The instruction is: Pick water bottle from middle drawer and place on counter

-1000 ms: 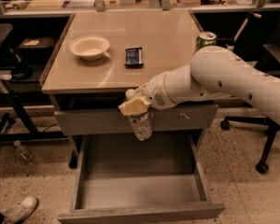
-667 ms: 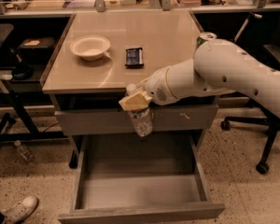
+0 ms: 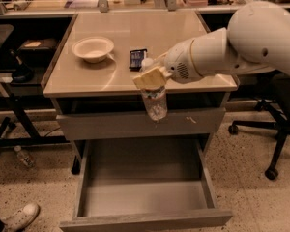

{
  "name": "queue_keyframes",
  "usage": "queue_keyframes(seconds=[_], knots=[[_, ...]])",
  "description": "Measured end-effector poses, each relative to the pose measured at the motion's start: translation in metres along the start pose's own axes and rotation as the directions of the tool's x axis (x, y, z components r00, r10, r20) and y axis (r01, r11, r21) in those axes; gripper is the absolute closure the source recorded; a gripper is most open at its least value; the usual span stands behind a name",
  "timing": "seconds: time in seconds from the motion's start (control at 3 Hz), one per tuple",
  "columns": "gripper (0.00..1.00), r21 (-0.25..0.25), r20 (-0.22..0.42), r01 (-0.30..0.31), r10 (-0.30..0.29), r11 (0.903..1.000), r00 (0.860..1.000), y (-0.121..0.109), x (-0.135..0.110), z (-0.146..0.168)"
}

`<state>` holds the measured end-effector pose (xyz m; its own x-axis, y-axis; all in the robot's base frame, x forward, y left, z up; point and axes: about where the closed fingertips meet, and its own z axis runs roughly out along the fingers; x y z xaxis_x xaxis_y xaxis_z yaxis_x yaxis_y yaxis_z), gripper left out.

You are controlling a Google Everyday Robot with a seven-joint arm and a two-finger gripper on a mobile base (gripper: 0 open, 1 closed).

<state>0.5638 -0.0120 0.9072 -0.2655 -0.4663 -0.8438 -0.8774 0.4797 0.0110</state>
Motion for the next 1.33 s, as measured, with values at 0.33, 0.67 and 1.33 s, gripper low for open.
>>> queue_keyframes(seconds=[0.33, 0.67, 1.33], knots=[[1.00, 0.039, 0.019, 0.018, -0.019, 0.9991, 1.000, -0.019, -0.031, -0.029], [1.00, 0.095, 0.037, 0.058, -0.062, 0.9938, 0.997, -0.043, -0.074, -0.059], [1.00, 0.115, 0.073, 0.029, -0.037, 0.9930, 0.997, -0.071, -0.086, -0.061]])
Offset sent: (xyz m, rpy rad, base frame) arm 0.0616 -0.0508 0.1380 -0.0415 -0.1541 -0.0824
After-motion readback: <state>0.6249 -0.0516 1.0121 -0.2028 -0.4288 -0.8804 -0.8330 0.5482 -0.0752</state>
